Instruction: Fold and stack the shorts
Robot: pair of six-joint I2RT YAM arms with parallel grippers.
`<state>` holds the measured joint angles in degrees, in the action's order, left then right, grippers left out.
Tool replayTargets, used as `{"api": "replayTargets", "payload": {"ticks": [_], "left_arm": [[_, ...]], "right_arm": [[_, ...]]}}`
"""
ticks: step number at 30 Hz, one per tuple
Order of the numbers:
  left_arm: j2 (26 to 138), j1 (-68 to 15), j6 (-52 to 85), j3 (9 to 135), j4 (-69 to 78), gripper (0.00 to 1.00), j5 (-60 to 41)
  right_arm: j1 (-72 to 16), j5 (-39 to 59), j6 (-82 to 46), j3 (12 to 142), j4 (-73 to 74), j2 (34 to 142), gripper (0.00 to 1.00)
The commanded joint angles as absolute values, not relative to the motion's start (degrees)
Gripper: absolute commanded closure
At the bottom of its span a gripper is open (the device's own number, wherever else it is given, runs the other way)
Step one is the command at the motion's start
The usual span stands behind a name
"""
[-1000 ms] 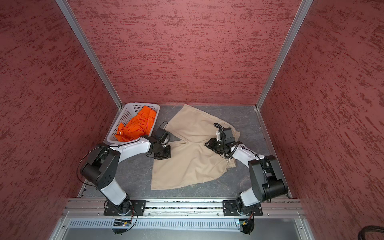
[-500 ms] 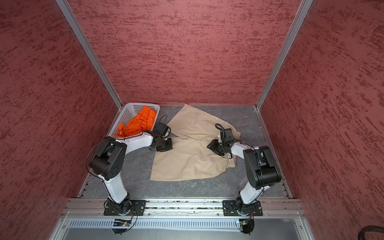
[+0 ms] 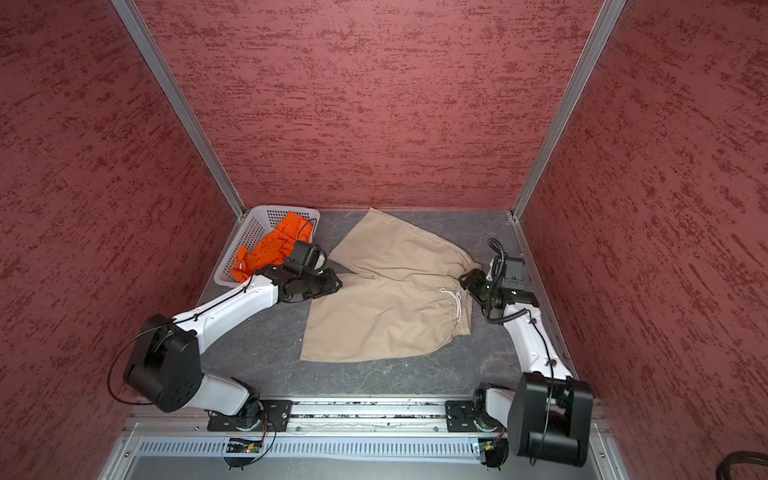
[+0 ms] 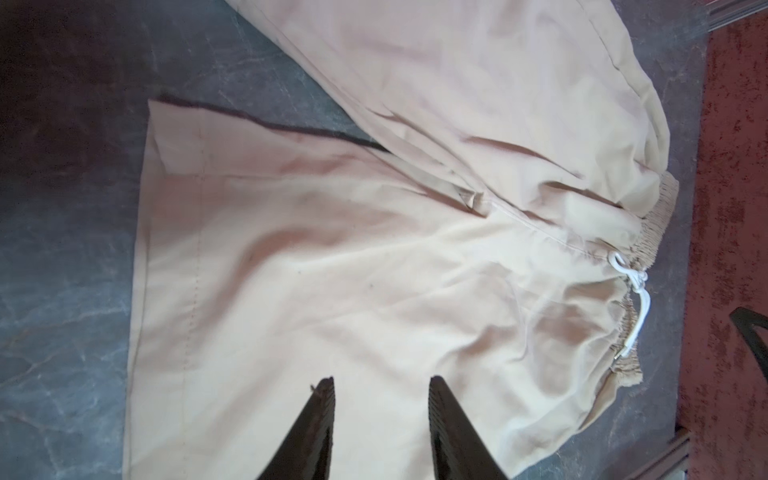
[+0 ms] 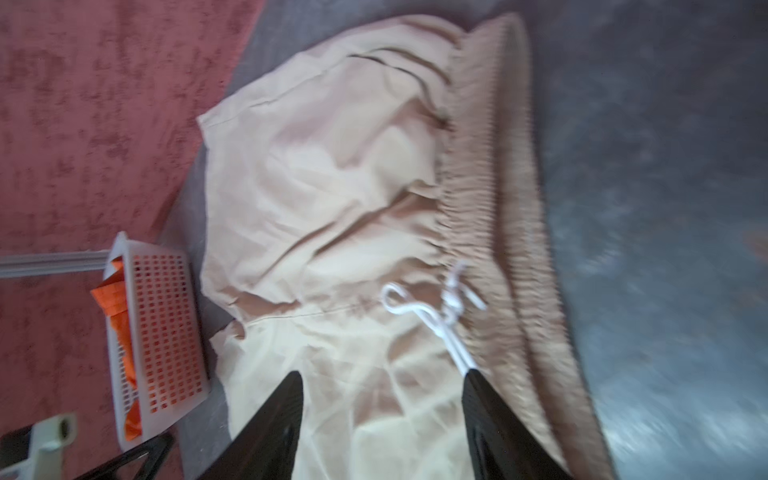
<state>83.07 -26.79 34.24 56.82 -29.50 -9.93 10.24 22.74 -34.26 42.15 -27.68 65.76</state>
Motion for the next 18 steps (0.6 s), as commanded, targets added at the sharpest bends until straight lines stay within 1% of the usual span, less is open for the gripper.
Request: {"api": "replayTargets", "payload": {"ticks": [1, 9, 12, 14, 18], "left_arm": [[82.0, -27.3, 37.4, 52.7, -29.9, 0.60, -11.4], [78.9, -27.4, 37.9, 47.2, -29.6, 0.60, -13.0], [78.7, -27.4, 38.3, 46.2, -29.0, 0.60, -13.3], [78.7, -27.4, 38.4, 45.6, -28.5, 0.60, -13.7], [78.5, -27.3, 38.8, 45.1, -29.1, 0.60, -14.7]], "right_arm": [[11.9, 16.2, -35.6, 38.3, -39.4, 62.6, 0.35], [12.0, 18.8, -41.5, 30.3, -36.6, 60.9, 0.31], [12.0, 19.6, -42.6, 28.5, -34.4, 61.1, 0.31], [12.0, 21.8, -43.3, 27.7, -32.2, 61.9, 0.32], [12.0, 24.7, -44.6, 27.0, -29.0, 63.1, 0.35]]}}
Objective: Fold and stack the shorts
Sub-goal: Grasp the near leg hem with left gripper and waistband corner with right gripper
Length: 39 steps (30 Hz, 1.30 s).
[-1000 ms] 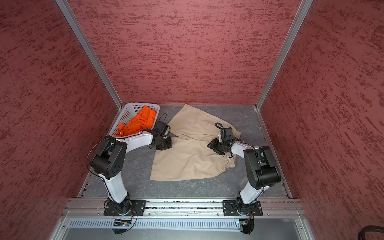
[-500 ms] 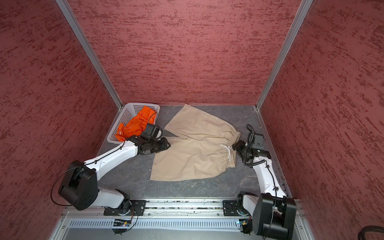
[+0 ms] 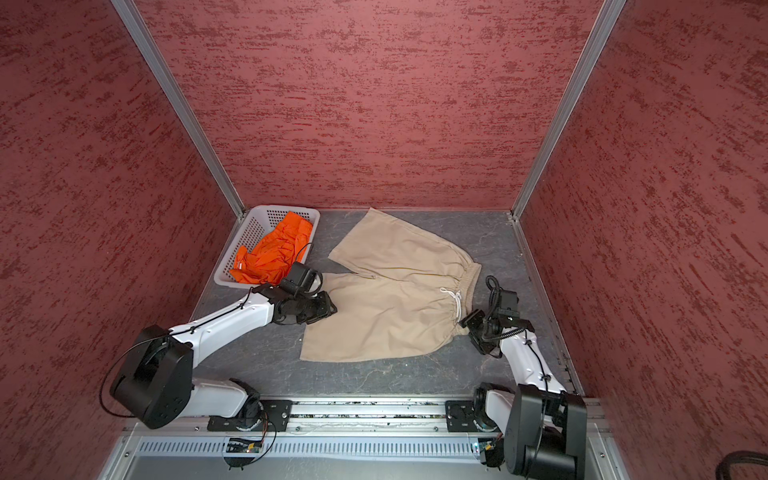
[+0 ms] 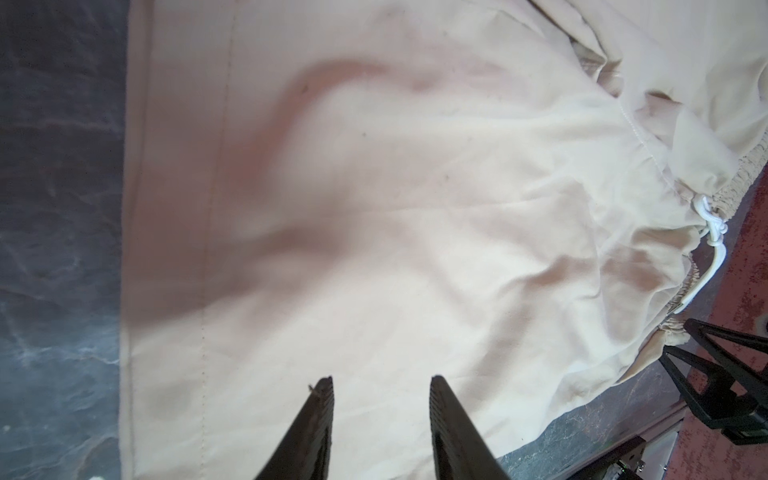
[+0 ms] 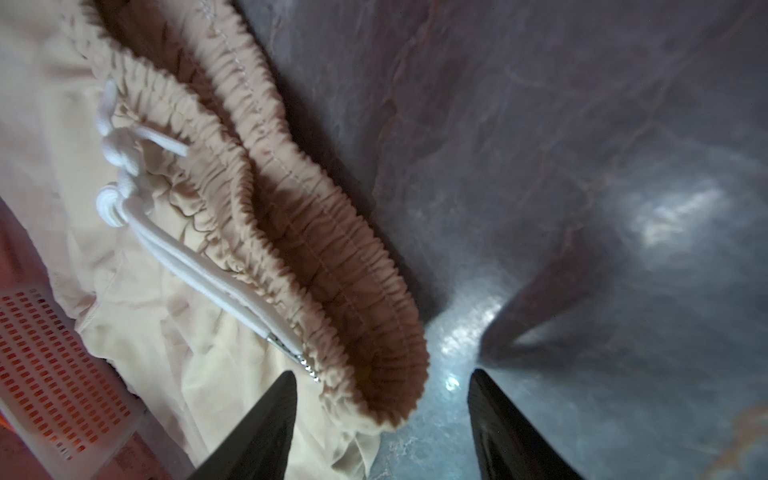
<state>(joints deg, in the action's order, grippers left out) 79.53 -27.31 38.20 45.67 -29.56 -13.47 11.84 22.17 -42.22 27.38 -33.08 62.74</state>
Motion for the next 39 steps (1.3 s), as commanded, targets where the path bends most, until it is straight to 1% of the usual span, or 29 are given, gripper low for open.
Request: {"api": "replayTargets", "payload": {"ticks": [1, 2, 4, 5, 7, 12, 14, 17, 22, 27, 36, 39], "left_arm": [[78.0, -27.4, 39.1, 44.9, -29.4, 0.60, -14.9], [77.4, -27.3, 39.8, 44.6, -29.8, 0.60, -15.2], [76.0, -27.3, 42.0, 43.6, -30.0, 0.60, -16.8], [75.2, -27.2, 43.3, 42.8, -30.0, 0.59, -17.9], [73.2, -27.1, 46.6, 41.5, -31.3, 0.58, -18.1], [67.3, -26.4, 52.7, 39.7, -37.1, 0.56, -17.8], [64.4, -26.1, 54.8, 39.3, -39.3, 0.54, -16.9], [59.2, -25.6, 60.3, 37.6, -41.6, 0.51, -14.7], [52.5, -24.9, 70.2, 34.4, -47.4, 0.52, -9.2], [51.2, -24.1, 73.7, 32.4, -50.9, 0.52, -7.4], [53.3, -24.3, 75.9, 28.4, -48.4, 0.50, -8.9], [54.9, -24.3, 76.3, 27.7, -46.8, 0.52, -9.5]], "right_arm": [[12.0, 24.7, -44.6, 26.8, -28.7, 63.4, 0.40], [11.9, 24.8, -44.6, 26.7, -28.5, 63.6, 0.52], [11.9, 24.8, -44.6, 26.6, -28.8, 63.7, 0.70], [11.9, 24.4, -44.5, 26.5, -29.1, 63.6, 0.76], [11.9, 24.0, -44.4, 26.1, -29.3, 63.0, 0.85], [11.9, 24.4, -44.2, 25.7, -29.6, 61.9, 0.87], [12.0, 24.4, -43.9, 25.9, -30.0, 61.5, 0.88], [11.9, 24.3, -43.4, 26.6, -31.1, 60.6, 0.88], [12.0, 23.6, -41.8, 28.2, -32.9, 60.2, 0.88], [11.9, 23.8, -40.6, 28.5, -33.5, 60.7, 0.88], [12.0, 25.0, -39.4, 29.0, -33.0, 62.2, 0.88], [11.9, 25.2, -39.3, 29.0, -32.9, 62.5, 0.88]]}}
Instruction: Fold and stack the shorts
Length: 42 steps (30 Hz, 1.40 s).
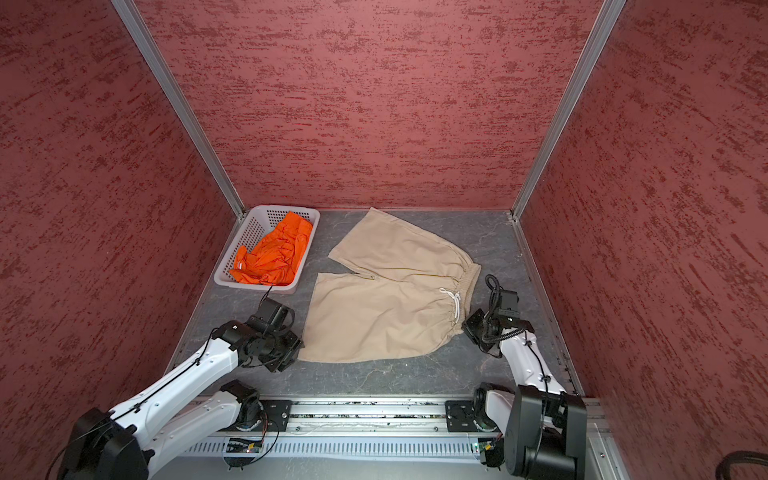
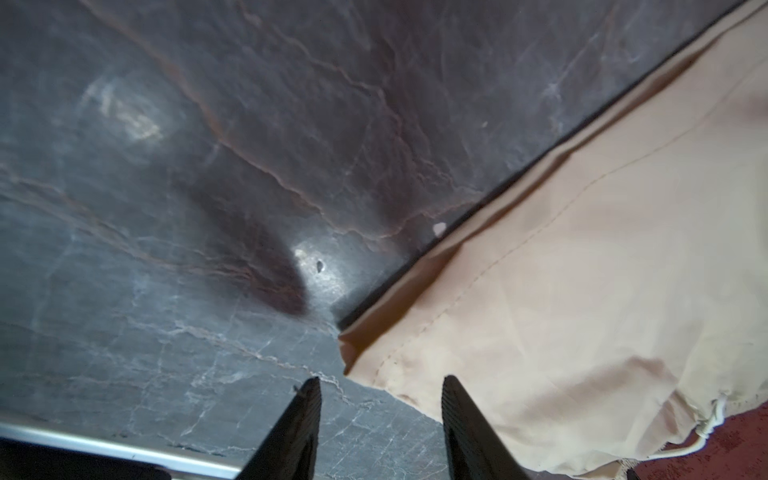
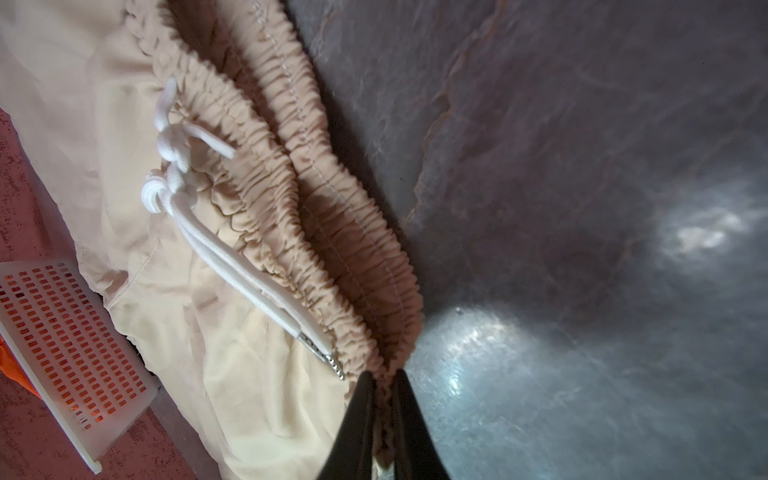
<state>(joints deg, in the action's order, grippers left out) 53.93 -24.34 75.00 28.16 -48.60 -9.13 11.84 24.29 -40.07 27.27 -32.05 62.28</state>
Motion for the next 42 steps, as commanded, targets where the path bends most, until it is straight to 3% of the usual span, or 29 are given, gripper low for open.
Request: {"api": "replayTargets", "payload": {"ticks": [1, 16, 18, 23, 27, 36, 42], "left_arm": [[55.3, -24.4, 76.6, 27.7, -46.6, 0.52, -9.6], [58.6, -24.5, 80.1, 24.2, -40.4, 0.64, -8.6], [58.9, -24.5, 80.6, 23.8, -39.7, 0.69, -8.4], [58.8, -24.4, 81.0, 23.8, -40.4, 0.92, -7.5], [56.9, -24.4, 81.5, 24.4, -43.9, 1.00, -6.7], [44.5, -25.1, 85.2, 22.7, -56.7, 1.00, -3.8], [36.8, -26.7, 85.8, 24.4, -63.8, 1.00, 0.3]], "right_arm": [[12.0, 25.2, -39.3, 29.0, -32.9, 62.4, 0.88], [11.9, 25.8, -39.3, 28.9, -33.0, 62.4, 0.89], [11.9, 25.8, -39.2, 28.9, -33.3, 62.3, 0.89], [12.0, 25.5, -39.0, 29.2, -34.2, 62.2, 0.90], [11.9, 24.6, -38.4, 30.2, -35.6, 62.6, 0.90], [4.7, 24.1, -41.1, 29.1, -38.2, 62.8, 0.91], [2.5, 19.3, -42.5, 29.3, -48.6, 56.2, 0.92]]}}
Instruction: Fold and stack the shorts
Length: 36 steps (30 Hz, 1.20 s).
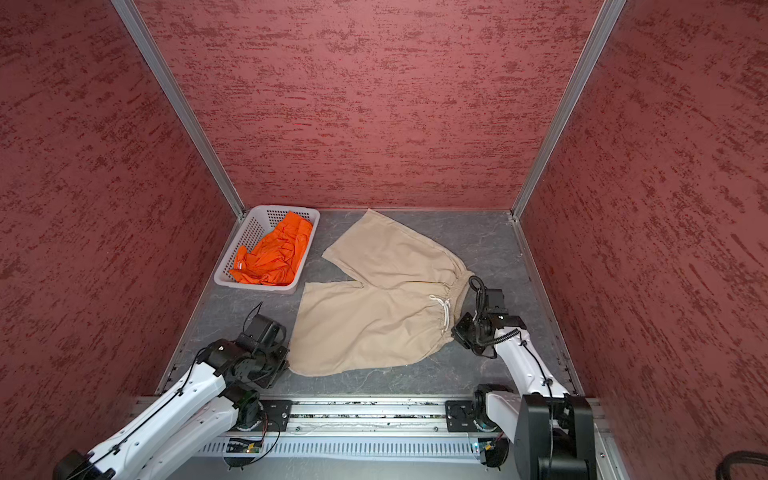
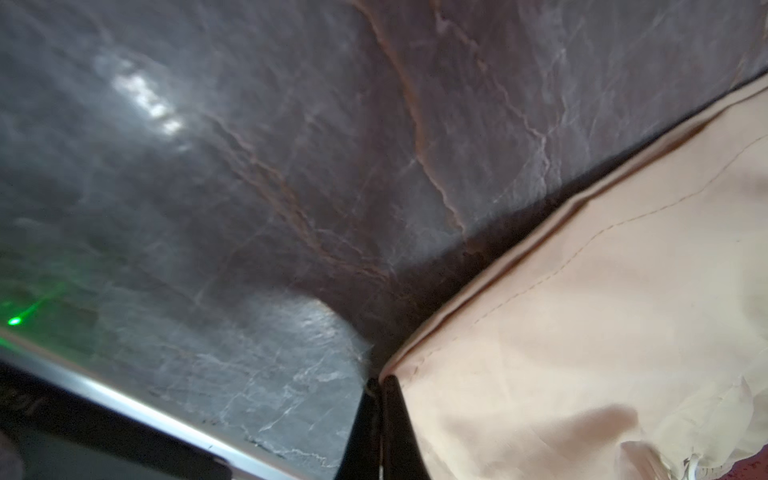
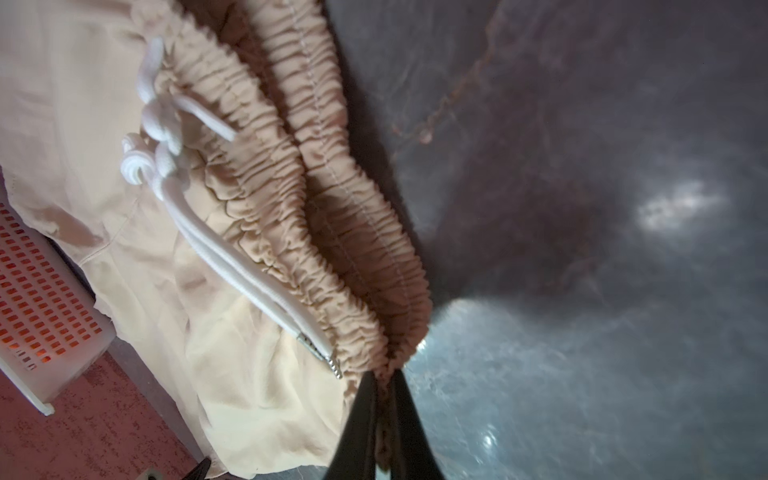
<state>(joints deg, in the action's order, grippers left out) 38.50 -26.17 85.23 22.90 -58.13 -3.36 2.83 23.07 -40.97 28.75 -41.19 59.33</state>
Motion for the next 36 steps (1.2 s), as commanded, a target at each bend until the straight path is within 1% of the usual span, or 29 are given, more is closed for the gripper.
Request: {"api": "replayTargets", "payload": {"ticks": [1, 4, 8, 13, 18, 28, 36], "left_arm": [[36.6, -26.7, 84.7, 25.7, -64.6, 1.00, 1.6], [38.4, -26.8, 79.9, 30.4, -65.5, 1.00, 5.2], [43.8, -26.8, 72.1, 38.1, -64.7, 1.00, 9.4], [52.2, -26.3, 60.3, 48.9, -59.5, 1.00, 13.3], [60.0, -25.0, 48.2, 60.1, -56.0, 1.00, 17.0], [72.7, -23.5, 29.0, 77.5, -46.0, 1.00, 19.6], [77.4, -23.5, 19.2, 84.7, -39.3, 1.00, 19.3]], "right_arm": [[2.5, 18.1, -42.3, 30.3, -50.7, 55.1, 0.92], [2.5, 14.8, -41.7, 33.9, -56.5, 53.8, 0.93], [2.5, 10.7, -40.4, 38.9, -63.2, 54.7, 0.93], [2.5, 7.2, -37.6, 46.9, -68.4, 60.3, 0.94], [2.5, 4.1, -35.7, 53.4, -73.2, 63.8, 0.94], [2.6, 3.9, -33.6, 62.8, -79.0, 68.3, 0.94], [2.5, 5.0, -33.6, 65.8, -83.3, 69.0, 0.94]]}}
